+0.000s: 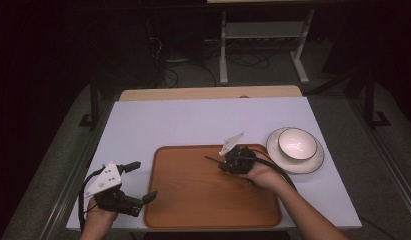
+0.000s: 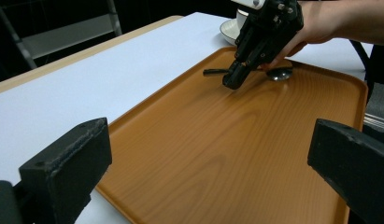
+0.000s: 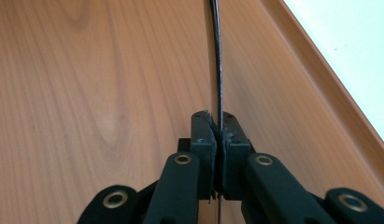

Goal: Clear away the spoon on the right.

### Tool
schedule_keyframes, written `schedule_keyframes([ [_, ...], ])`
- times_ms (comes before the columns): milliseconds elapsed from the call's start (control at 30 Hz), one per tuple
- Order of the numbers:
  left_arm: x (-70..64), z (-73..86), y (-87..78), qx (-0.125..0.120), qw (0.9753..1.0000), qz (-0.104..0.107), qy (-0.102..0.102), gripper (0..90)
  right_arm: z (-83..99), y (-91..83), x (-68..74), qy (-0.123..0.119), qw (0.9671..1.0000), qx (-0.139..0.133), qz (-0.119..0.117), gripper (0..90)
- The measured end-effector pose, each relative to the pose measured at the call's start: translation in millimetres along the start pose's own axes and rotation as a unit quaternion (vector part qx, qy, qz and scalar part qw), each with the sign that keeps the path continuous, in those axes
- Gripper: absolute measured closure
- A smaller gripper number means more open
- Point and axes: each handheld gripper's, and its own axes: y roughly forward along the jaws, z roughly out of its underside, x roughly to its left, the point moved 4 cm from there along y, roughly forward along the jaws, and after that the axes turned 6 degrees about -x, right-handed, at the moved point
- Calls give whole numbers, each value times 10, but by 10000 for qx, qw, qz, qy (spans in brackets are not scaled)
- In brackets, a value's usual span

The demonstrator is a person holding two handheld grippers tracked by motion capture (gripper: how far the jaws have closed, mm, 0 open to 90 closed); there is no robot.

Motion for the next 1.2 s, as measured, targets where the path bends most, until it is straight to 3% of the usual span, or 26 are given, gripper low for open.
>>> schedule_keyframes([
  [500,0,1,1,8,10000,4,6,0,27,24,-3,8,10000,55,-17,756],
  [633,5,0,2,3,10000,-7,-5,0,28,7,-7,131,9999,-48,-23,605],
  [833,10,-2,-1,-6,10000,-7,-25,0,54,-29,-18,357,9987,-367,-14,252],
  [933,25,-4,4,-25,10000,-36,-53,0,60,-47,-25,399,9978,-520,46,149],
  [1200,7,-4,23,26,10000,-21,8,0,60,-150,-26,323,9965,-756,159,130],
])
